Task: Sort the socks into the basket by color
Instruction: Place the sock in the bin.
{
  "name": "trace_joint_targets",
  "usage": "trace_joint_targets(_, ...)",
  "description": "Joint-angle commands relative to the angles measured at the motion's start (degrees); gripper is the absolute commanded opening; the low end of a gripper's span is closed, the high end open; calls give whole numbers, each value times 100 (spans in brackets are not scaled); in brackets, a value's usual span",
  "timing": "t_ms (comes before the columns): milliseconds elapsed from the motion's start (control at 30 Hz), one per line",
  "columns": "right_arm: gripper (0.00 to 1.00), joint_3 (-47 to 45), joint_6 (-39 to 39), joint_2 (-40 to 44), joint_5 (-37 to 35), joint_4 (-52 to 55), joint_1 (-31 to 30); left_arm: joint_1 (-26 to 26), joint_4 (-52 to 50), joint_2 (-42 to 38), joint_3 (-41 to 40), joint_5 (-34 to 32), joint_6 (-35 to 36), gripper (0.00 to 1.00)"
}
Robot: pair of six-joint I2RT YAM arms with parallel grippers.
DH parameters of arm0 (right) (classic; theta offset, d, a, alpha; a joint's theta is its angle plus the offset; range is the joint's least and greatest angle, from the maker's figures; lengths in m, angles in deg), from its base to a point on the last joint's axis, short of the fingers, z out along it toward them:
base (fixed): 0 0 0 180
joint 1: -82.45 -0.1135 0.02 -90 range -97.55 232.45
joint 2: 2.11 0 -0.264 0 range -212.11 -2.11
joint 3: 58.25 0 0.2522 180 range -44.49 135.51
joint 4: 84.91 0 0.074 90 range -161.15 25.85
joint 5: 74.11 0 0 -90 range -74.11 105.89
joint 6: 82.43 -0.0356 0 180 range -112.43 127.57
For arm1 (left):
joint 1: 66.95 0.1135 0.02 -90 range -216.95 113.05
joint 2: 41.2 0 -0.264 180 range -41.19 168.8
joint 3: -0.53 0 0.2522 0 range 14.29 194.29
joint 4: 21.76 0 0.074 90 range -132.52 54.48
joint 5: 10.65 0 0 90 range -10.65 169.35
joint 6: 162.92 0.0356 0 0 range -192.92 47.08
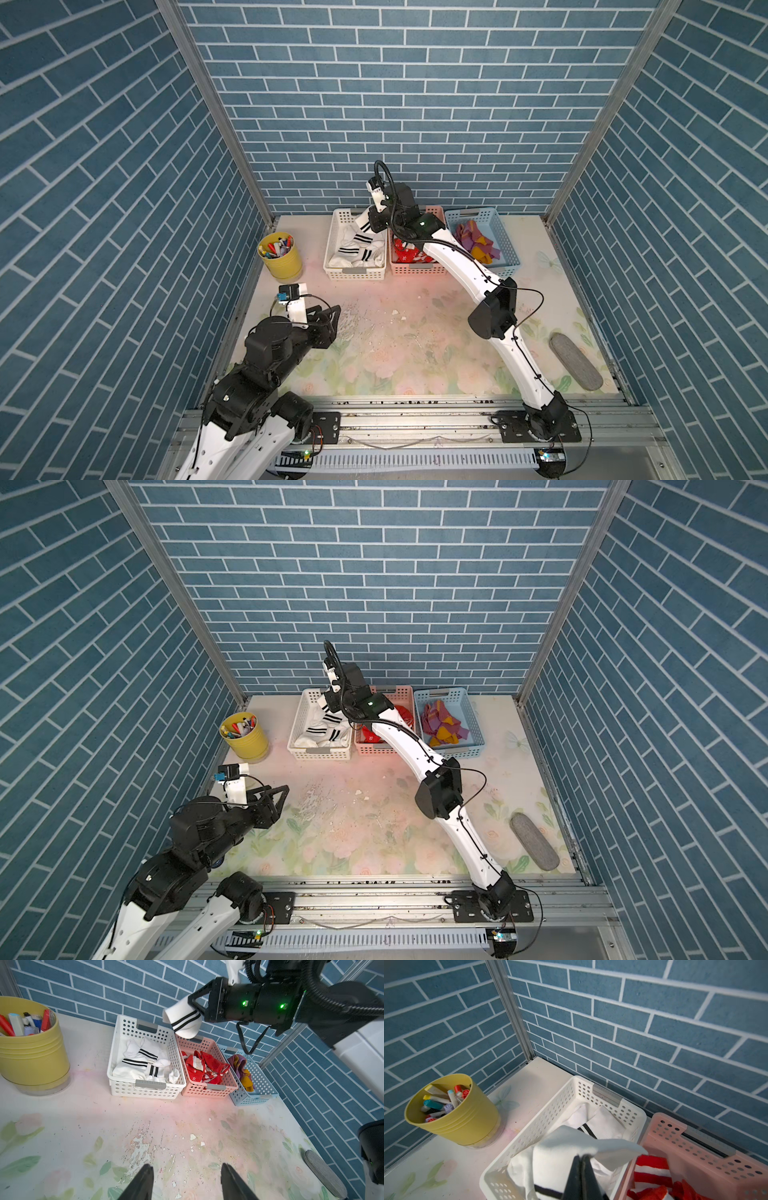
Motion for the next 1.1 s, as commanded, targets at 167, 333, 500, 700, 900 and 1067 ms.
trace_joint_targets(167, 0, -72, -377, -599, 503, -1077, 103, -22, -86, 107, 94, -35, 68, 59)
trace_joint_targets(333, 0, 62, -679, -1069, 876, -1546, 141, -28, -3, 127, 76, 60, 59, 59)
trace_joint_targets(500, 20, 342, -734, -1397, 1020, -1446, 148, -28, 42, 116, 21, 39, 46, 59)
trace_joint_targets(700, 61, 231, -531, -1255, 1412, -1406, 154, -24, 93, 152, -23, 23, 17, 59)
trace_joint_targets(900, 62, -217, -287, -685, 1343, -1199, 153, -27, 136, 221, 16, -6, 33, 60)
trace_joint_targets(1067, 66, -1110, -66, 146, 1534, -1090, 153, -25, 182, 359, 141, -45, 77, 61)
